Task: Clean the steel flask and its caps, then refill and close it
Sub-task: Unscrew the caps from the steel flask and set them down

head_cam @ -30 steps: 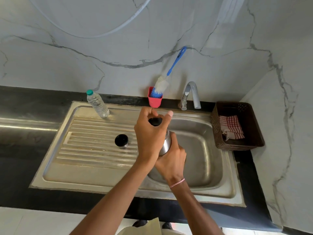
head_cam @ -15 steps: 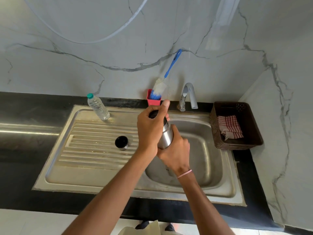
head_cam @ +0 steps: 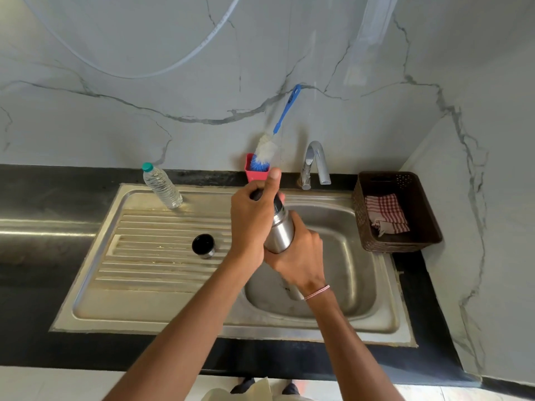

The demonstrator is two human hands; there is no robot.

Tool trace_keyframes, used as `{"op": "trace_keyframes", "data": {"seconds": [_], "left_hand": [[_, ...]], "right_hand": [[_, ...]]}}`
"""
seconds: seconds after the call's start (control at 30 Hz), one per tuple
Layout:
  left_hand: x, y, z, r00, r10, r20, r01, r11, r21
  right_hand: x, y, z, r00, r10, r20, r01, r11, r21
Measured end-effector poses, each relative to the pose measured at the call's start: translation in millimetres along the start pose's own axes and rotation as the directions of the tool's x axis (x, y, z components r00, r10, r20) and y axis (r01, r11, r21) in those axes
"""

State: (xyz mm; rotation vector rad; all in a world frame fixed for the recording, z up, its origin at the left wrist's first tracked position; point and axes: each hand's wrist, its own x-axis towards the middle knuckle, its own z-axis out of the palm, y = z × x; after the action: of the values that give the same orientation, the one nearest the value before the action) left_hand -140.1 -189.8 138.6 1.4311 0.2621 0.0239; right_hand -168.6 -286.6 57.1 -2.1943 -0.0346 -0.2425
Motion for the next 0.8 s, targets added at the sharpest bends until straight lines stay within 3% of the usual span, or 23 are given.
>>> {"op": "trace_keyframes", "data": {"seconds": [0.07,0.13,0.23,0.3,0.5,0.63,0.7,0.8], "left_hand": [[-2.2,-1.1,-0.1,1.000,-0.006,0.002,0.005,0.999,0.039],[-0.1,-2.2,-9.8,0.983,-0.009,0.183,0.000,0.999,0.052],[8.0,-2.4,-34.3,0.846,0.015,0.533,-0.039,0.999,0.034],[11.5,-4.5,-44.5,0.780,0.046,0.623,-0.106,0.993,0.059],[10.1,-9.1,-40.5,0.907,0.178,0.382,-0.307,0.900,0.308],[4.6,-9.1,-30.8,0.904,0.360,0.231,-0.426,0.707,0.565],[5.9,-6.3,-32.8,0.890,0.349,0.292,-0.455,0.667,0.590],[8.4,1.3,-47.5,0.815,0.173,0.554,-0.485,0.727,0.486]], "right_hand": [[-0.4,-1.0,-0.9,0.999,0.016,-0.032,-0.017,0.999,-0.032],[2.4,3.4,-8.9,0.998,0.047,0.043,-0.052,0.991,0.121],[4.6,10.7,-18.4,0.993,0.033,0.111,-0.059,0.970,0.237],[3.6,11.2,-20.0,0.993,0.025,0.115,-0.053,0.968,0.245],[-0.4,11.4,-14.5,1.000,0.012,0.006,-0.012,0.994,0.111],[-6.4,9.9,-7.5,0.998,-0.013,-0.058,0.012,1.000,-0.011],[-7.2,10.3,-7.2,0.998,-0.026,-0.063,0.026,1.000,-0.012],[-5.2,12.0,-10.3,0.997,-0.040,-0.064,0.041,0.999,0.015]]}}
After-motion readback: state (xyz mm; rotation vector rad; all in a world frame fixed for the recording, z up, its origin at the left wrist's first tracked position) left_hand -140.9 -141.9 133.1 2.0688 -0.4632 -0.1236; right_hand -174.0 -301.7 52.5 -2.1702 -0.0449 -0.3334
